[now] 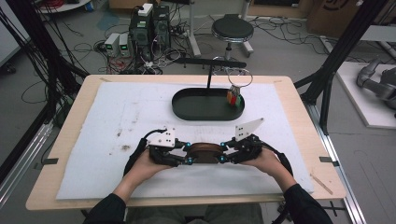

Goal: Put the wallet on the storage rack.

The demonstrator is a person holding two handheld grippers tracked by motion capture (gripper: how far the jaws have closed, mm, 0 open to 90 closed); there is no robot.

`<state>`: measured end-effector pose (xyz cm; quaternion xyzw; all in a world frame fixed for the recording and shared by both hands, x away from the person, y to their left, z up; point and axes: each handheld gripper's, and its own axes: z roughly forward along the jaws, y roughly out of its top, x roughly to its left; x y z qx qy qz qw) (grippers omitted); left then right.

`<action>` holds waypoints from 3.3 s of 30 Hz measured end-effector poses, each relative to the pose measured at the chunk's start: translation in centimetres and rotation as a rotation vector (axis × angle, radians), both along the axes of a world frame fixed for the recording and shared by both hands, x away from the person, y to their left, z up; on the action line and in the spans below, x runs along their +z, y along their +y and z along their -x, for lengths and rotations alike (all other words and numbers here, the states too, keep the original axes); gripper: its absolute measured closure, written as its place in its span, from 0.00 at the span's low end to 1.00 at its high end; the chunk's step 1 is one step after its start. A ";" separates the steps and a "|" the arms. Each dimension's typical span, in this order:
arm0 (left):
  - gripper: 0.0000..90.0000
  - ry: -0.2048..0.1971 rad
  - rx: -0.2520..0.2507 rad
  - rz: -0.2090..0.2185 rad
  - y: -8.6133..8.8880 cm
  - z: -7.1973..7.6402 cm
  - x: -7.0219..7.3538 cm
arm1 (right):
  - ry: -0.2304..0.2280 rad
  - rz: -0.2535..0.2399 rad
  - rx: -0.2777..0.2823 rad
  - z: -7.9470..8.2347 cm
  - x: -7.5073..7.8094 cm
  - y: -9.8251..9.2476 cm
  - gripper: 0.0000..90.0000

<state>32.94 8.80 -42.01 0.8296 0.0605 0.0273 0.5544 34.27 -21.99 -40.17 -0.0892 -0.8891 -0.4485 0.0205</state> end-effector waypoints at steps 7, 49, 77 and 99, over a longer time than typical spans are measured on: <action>0.73 -0.003 0.012 0.012 0.3 0.0 0.2 | -0.008 -0.076 -0.022 -0.1 0.4 -0.9 0.53; 0.73 -0.089 0.282 0.096 1.9 -3.6 4.3 | -0.162 -0.221 -0.638 -2.0 0.5 -10.4 0.34; 0.73 -0.030 0.429 0.082 -2.0 -11.1 4.2 | -0.165 -0.237 -0.681 -2.2 0.6 -11.4 0.34; 0.73 0.048 0.536 0.056 -3.5 -14.7 0.2 | -0.165 -0.237 -0.680 -2.4 0.5 -11.4 0.34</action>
